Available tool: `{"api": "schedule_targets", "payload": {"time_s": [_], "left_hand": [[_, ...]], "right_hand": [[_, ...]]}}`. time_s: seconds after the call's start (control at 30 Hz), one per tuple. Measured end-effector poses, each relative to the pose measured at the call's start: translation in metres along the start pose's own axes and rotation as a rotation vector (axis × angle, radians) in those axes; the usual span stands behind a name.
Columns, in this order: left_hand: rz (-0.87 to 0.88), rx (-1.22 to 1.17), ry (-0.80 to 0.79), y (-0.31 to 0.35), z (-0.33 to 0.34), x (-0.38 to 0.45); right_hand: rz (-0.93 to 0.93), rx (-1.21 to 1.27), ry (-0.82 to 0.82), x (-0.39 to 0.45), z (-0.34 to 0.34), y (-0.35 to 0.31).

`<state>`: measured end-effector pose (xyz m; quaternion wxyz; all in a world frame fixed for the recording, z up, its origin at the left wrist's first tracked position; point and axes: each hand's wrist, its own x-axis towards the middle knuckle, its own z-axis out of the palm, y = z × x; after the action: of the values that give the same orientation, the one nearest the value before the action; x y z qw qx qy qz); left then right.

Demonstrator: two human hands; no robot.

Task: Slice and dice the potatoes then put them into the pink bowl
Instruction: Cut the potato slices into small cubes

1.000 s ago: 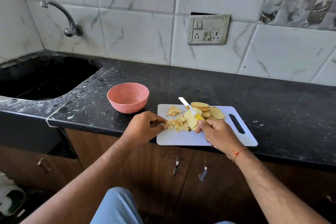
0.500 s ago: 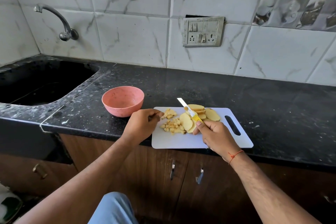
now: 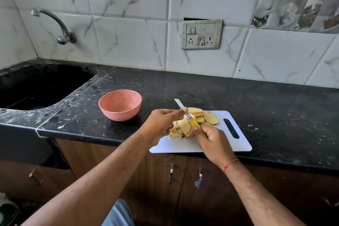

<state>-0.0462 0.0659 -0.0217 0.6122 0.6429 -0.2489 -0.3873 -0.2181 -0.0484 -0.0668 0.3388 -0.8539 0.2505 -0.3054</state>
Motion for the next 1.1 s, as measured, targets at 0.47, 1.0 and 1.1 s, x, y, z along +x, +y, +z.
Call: {"api": "schedule_targets", "payload": {"time_s": [0.47, 1.0, 1.1], "left_hand": [[-0.017, -0.131, 0.136, -0.007, 0.005, 0.005], [0.016, -0.161, 0.142, -0.012, 0.011, 0.009], [0.024, -0.136, 0.150, -0.011, 0.010, 0.010]], "right_hand": [[-0.162, -0.353, 0.104, -0.002, 0.014, 0.013], [0.107, -0.073, -0.126, 0.008, -0.003, -0.003], [0.124, -0.014, -0.159, 0.009, -0.006, -0.005]]}}
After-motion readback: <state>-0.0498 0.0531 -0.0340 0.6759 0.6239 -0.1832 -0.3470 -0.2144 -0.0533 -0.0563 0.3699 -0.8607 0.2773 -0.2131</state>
